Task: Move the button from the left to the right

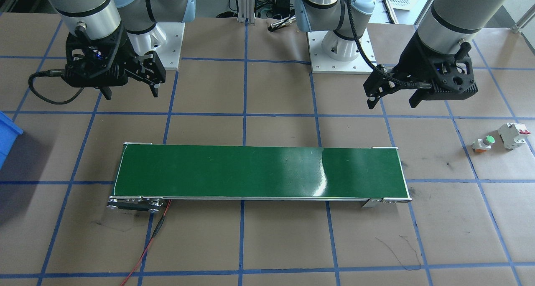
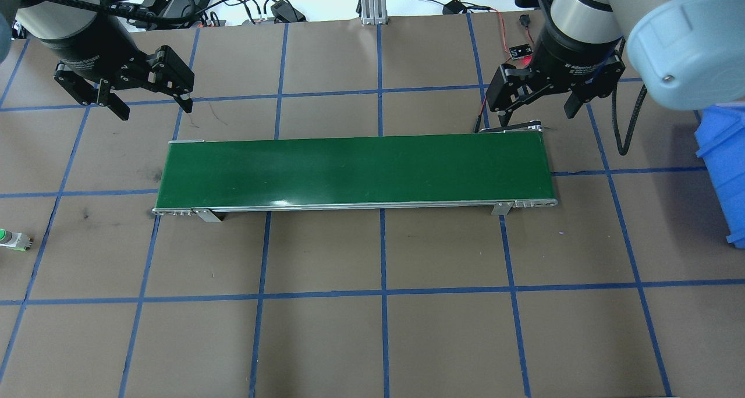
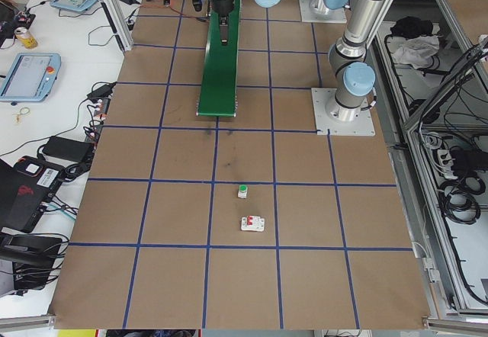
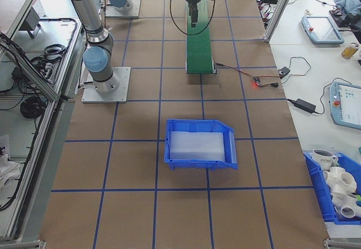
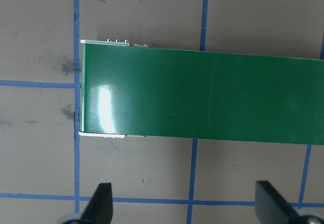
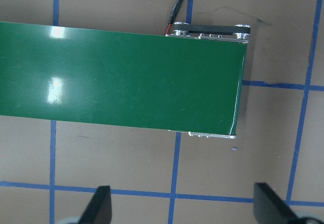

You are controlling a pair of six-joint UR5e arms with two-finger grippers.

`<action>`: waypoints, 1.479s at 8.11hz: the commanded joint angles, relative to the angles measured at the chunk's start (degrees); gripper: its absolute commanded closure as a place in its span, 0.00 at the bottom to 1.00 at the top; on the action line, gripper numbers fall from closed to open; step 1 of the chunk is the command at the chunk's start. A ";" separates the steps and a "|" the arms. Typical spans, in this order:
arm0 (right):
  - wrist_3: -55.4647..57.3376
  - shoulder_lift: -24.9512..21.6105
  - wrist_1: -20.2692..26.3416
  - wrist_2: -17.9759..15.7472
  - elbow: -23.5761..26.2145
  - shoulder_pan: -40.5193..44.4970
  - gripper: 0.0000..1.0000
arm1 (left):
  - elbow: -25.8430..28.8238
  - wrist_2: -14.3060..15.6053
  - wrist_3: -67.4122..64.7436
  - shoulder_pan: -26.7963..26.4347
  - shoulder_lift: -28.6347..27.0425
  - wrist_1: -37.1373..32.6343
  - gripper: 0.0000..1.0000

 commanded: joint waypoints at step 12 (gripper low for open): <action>0.17 0.24 -0.78 0.02 0.04 -0.09 0.00 | -0.35 4.12 34.94 38.70 -16.96 12.92 0.00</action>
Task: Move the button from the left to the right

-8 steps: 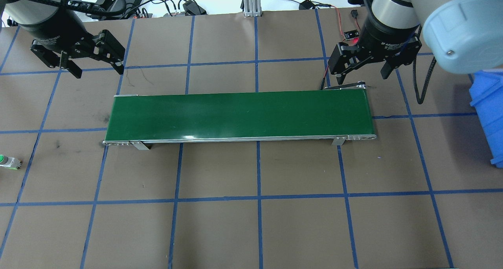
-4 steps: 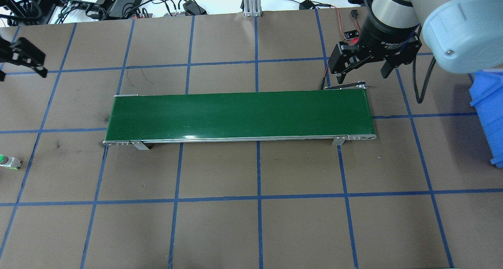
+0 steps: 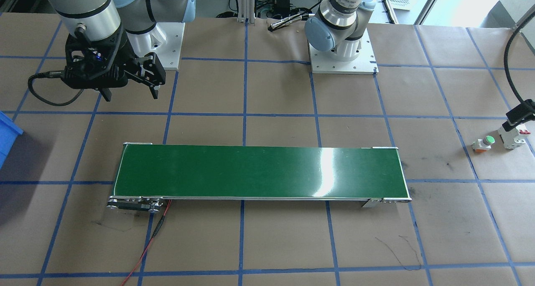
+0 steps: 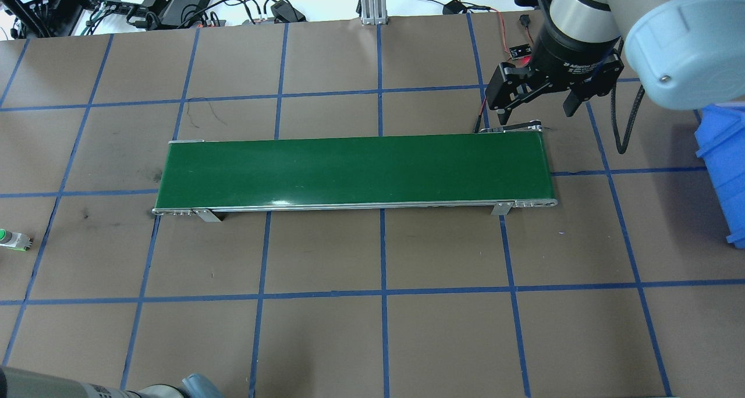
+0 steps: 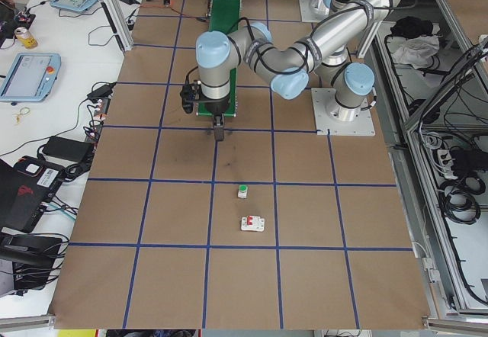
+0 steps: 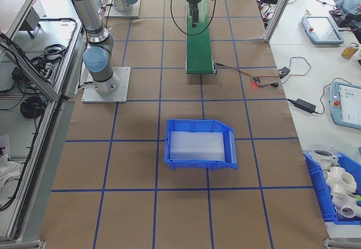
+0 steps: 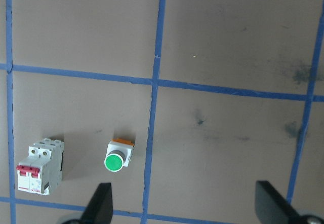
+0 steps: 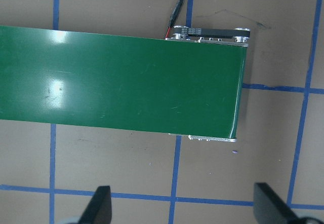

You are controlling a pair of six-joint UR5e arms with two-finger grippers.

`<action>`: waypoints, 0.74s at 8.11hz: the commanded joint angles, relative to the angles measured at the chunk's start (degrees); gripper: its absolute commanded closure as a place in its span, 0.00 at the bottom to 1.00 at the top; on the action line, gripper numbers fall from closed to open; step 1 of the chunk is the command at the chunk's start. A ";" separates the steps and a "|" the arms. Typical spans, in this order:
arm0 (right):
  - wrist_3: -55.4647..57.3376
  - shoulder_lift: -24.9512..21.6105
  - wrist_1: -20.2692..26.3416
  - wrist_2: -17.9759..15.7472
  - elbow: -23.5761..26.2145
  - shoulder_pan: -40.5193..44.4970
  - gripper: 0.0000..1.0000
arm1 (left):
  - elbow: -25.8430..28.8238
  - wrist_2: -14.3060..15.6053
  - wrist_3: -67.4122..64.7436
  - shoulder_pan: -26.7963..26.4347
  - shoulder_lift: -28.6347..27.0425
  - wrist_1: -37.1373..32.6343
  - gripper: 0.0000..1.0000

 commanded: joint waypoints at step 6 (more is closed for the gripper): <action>0.09 0.03 0.00 0.00 0.01 0.01 0.00 | -1.77 7.49 4.34 5.00 -15.84 3.53 0.00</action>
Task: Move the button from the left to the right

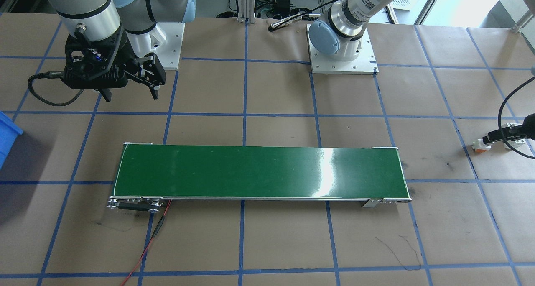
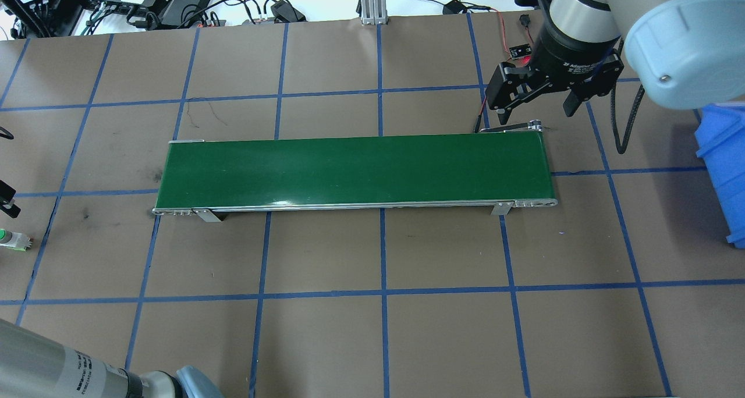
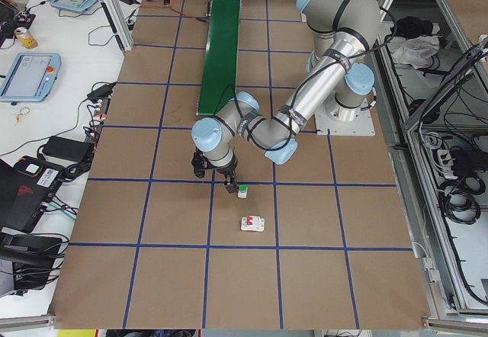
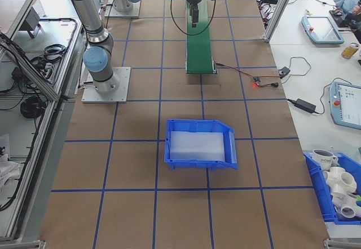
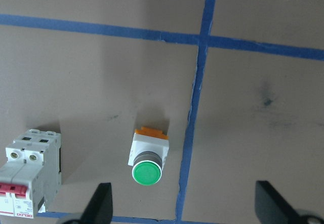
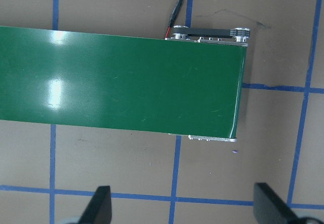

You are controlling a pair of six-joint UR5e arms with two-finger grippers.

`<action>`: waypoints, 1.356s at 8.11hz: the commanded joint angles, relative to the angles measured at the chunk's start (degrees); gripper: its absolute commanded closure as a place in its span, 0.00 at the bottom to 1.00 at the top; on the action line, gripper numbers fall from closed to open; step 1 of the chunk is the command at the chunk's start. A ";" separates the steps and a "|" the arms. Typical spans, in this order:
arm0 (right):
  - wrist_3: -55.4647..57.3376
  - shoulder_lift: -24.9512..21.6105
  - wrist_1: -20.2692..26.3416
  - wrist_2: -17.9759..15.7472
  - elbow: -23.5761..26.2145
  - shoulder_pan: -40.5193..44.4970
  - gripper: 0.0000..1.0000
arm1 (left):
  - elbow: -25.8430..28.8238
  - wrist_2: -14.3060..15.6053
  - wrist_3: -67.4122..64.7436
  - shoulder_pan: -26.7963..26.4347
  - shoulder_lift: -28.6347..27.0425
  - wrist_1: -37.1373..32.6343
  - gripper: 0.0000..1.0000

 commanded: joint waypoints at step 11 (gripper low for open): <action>0.04 0.09 0.00 0.00 0.00 0.02 0.00 | -6.54 2.18 11.57 1.71 -3.94 11.58 1.00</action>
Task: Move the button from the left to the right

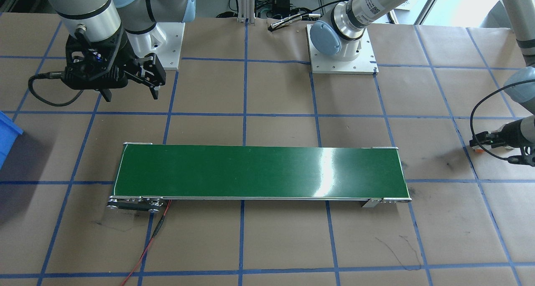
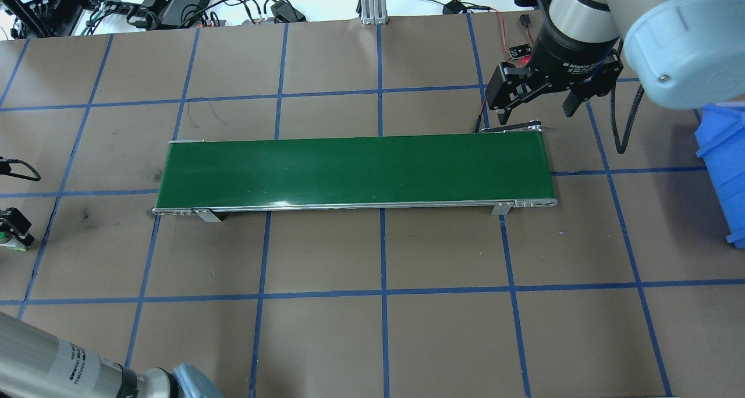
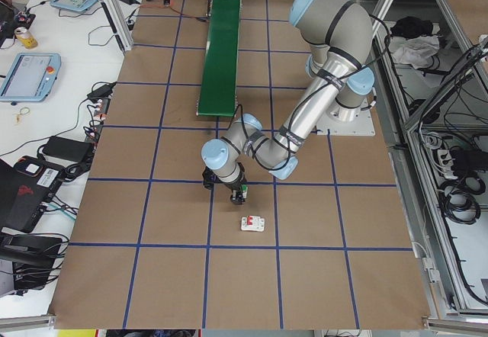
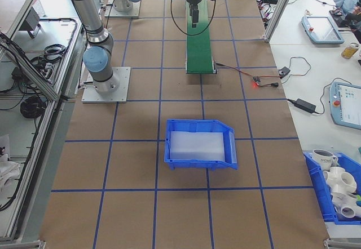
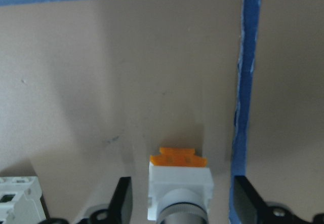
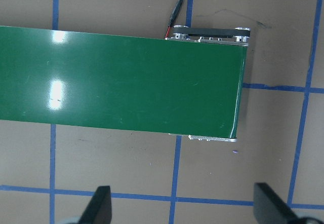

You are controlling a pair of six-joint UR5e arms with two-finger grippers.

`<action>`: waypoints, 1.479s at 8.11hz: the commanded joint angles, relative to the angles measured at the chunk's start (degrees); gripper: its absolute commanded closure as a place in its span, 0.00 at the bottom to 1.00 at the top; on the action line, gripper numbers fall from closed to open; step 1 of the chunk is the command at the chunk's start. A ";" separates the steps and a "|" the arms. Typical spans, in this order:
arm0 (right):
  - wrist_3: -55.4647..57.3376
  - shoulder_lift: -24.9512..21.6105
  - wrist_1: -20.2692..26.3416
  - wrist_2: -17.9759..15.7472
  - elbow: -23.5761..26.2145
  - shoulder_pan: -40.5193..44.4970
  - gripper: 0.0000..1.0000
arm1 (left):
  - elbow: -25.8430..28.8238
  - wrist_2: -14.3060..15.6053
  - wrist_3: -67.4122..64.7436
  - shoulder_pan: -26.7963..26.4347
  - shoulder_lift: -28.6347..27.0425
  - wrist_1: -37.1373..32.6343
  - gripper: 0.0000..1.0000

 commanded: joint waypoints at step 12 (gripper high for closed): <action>-0.23 0.00 0.00 -0.20 0.00 0.02 0.00 | 0.65 -14.59 -26.54 -25.32 18.86 -11.67 1.00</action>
